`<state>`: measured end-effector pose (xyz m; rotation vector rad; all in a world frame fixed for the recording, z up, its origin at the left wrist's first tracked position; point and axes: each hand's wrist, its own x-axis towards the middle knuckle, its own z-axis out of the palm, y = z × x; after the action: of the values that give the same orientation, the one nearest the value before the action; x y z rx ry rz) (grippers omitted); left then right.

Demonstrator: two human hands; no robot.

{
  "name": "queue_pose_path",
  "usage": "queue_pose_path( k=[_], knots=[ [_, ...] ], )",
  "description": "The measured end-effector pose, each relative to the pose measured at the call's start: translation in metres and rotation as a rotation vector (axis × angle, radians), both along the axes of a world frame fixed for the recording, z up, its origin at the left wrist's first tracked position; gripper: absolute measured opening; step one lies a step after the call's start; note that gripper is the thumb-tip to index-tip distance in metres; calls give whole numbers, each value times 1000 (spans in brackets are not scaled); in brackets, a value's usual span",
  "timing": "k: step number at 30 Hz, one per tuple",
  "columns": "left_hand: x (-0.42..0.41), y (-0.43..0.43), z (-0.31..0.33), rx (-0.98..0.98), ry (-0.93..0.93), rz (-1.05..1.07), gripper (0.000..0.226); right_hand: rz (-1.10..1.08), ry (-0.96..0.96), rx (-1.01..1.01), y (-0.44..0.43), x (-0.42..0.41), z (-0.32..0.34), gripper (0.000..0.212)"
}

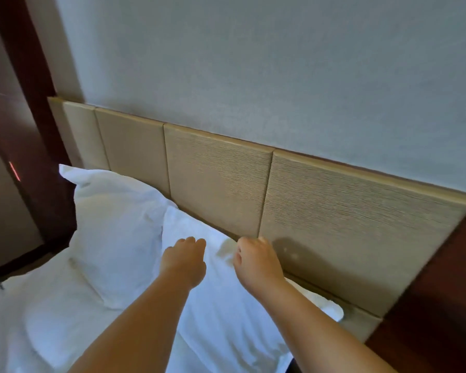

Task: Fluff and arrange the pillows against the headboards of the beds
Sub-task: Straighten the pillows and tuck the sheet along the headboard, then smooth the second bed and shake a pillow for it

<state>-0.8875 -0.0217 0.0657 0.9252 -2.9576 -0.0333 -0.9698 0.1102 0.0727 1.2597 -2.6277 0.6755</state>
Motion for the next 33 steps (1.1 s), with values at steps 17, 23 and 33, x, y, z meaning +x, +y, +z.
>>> queue_pose_path(
  k=[17,23,33],
  knots=[
    [121,178,-134,306,-297,47,30,113,-409,388,122,118,-148,23],
    [156,234,-143,295,-318,-1,26,64,-444,466,171,157,-156,20],
    [269,367,-87,165,-230,-198,33,-177,-229,485,351,279,-84,25]
  ],
)
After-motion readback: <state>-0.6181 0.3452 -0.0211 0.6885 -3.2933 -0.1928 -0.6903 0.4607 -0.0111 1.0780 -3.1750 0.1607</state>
